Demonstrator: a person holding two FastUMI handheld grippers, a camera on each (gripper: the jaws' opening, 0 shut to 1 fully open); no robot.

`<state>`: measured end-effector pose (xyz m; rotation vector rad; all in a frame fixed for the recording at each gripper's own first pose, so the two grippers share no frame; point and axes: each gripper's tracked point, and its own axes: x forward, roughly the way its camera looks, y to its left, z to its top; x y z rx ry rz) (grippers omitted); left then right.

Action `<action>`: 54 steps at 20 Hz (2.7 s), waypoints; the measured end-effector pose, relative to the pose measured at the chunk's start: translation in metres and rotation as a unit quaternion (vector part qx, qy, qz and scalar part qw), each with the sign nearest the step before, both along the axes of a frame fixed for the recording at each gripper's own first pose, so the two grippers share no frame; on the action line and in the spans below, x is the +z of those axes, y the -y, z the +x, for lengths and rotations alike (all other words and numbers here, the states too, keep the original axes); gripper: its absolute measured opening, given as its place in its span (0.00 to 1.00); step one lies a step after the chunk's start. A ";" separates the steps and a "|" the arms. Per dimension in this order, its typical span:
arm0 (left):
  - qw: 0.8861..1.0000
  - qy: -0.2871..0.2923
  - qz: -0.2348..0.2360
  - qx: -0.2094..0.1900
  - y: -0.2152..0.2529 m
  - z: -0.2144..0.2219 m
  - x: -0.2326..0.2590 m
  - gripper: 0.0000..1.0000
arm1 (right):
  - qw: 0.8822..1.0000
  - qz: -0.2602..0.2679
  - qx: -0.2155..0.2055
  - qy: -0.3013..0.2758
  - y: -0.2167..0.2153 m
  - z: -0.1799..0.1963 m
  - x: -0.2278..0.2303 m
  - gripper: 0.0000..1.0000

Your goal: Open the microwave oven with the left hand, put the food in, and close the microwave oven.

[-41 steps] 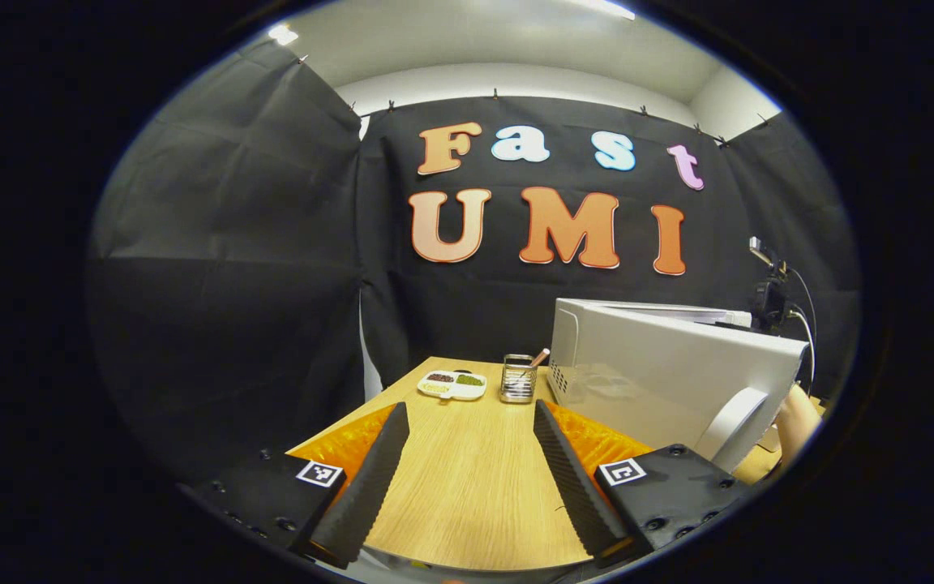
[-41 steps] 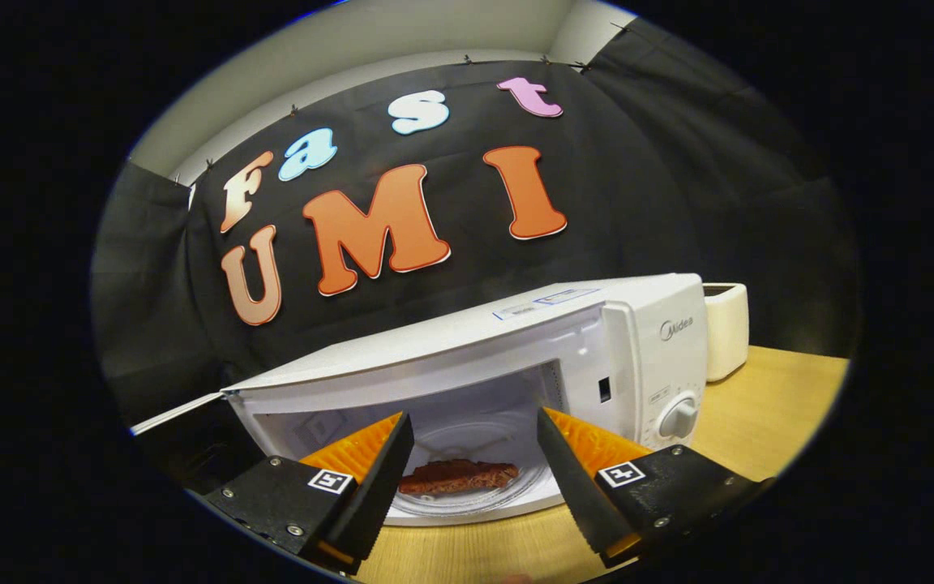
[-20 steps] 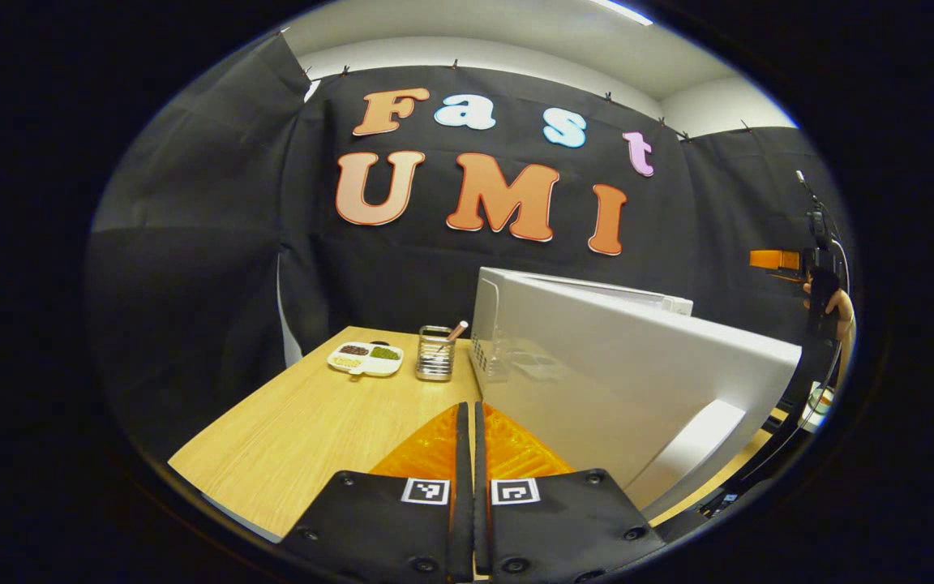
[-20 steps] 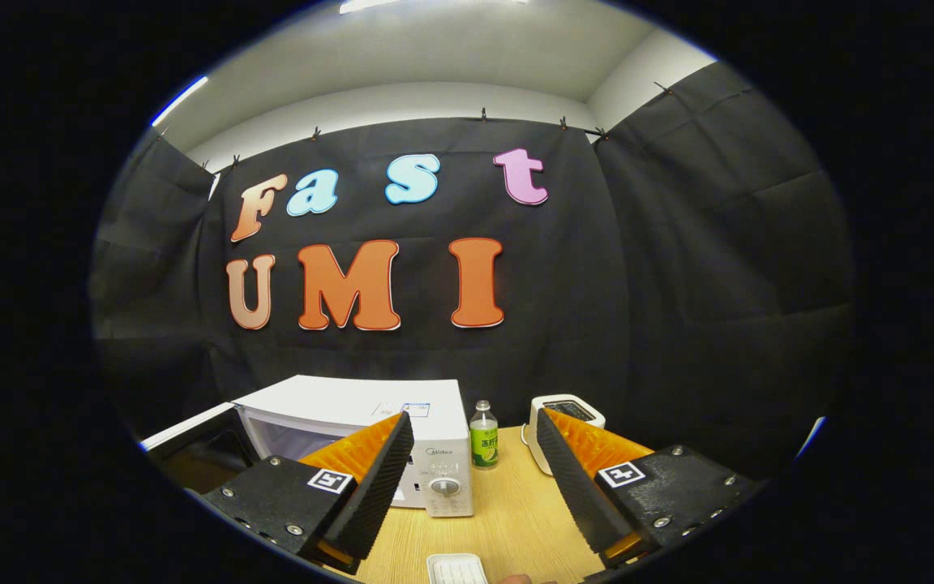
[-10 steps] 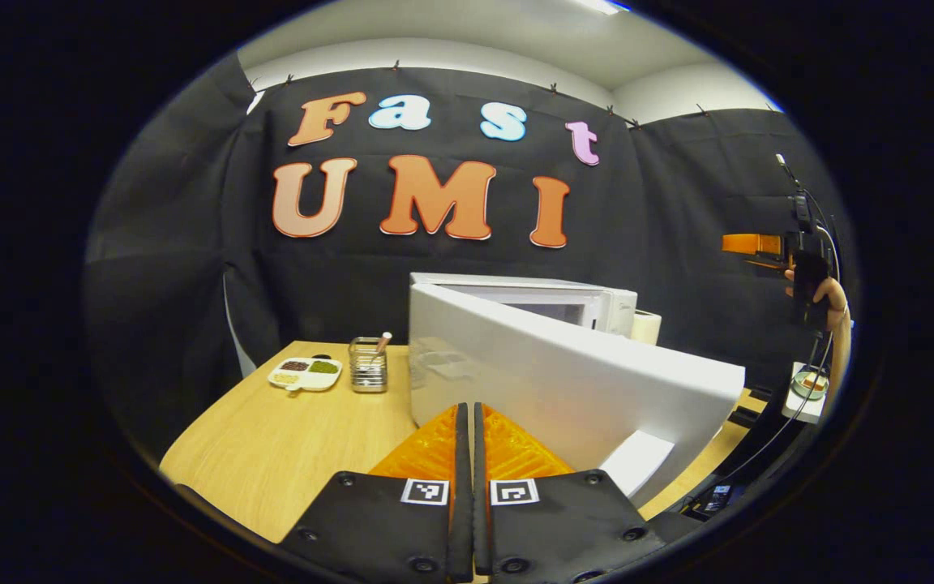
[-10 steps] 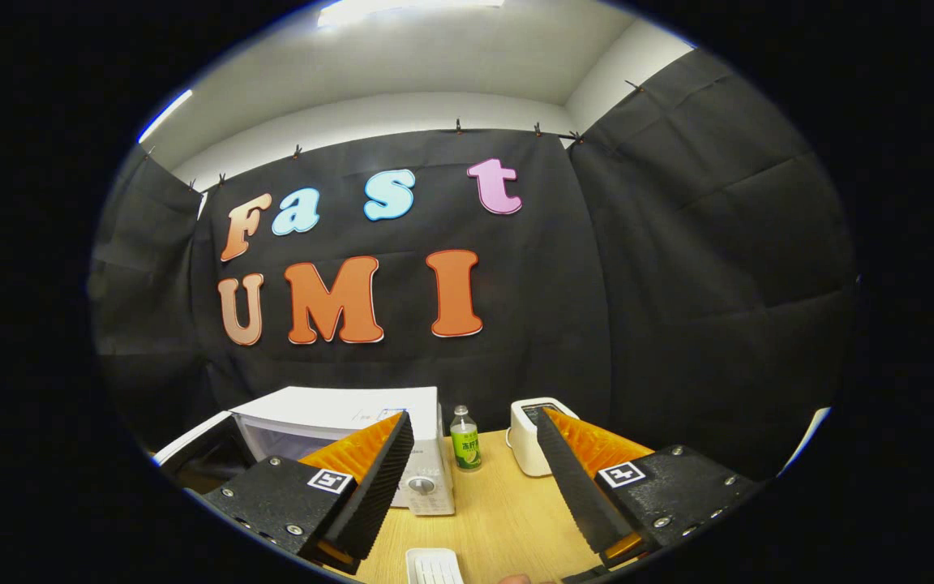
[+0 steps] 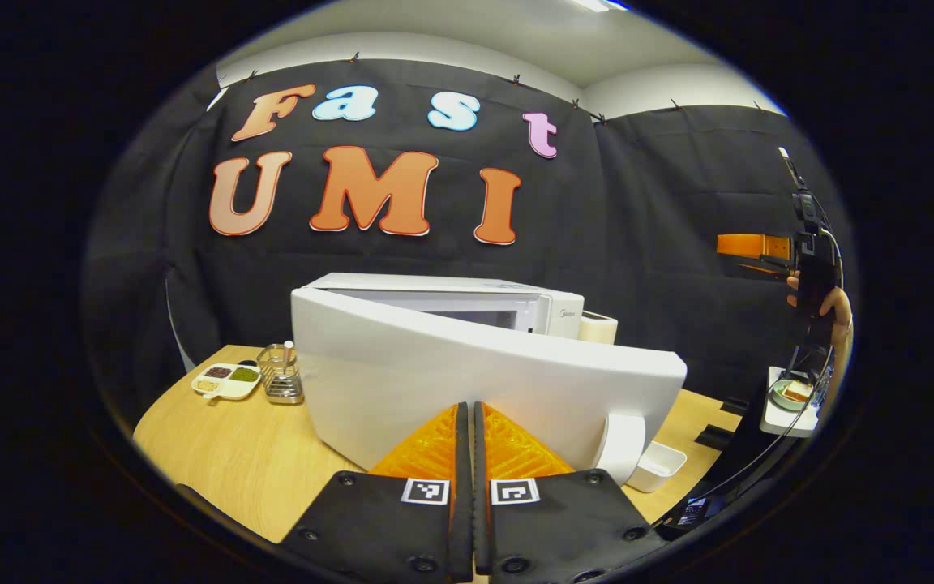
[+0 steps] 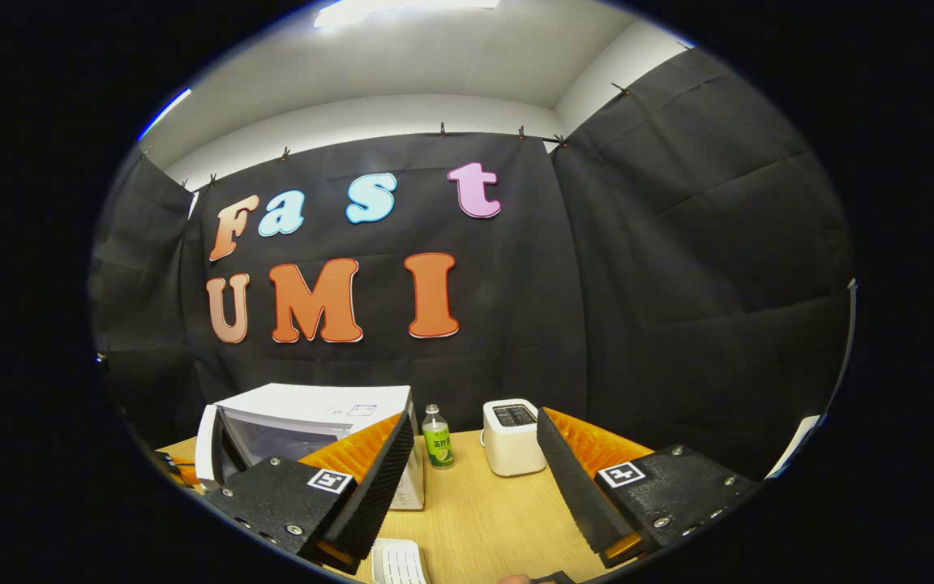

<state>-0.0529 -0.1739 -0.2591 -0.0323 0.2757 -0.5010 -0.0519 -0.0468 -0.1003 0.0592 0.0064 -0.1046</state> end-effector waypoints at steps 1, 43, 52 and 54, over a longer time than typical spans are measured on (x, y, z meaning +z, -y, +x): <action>1.000 0.002 0.002 -0.006 0.012 0.007 0.001 0.05 | 1.000 0.001 -0.003 0.001 0.005 -0.001 0.000 0.94; 0.995 -0.006 0.044 0.087 0.017 0.105 0.051 0.04 | 0.999 0.011 -0.023 -0.021 0.032 -0.003 -0.018 0.94; 0.982 0.043 0.070 0.172 -0.139 0.066 0.150 0.05 | 1.000 0.014 0.011 -0.016 -0.019 0.002 0.014 0.95; 0.978 0.049 0.071 0.190 -0.167 0.053 0.167 0.05 | 1.000 0.002 0.014 -0.014 -0.026 0.005 0.022 0.95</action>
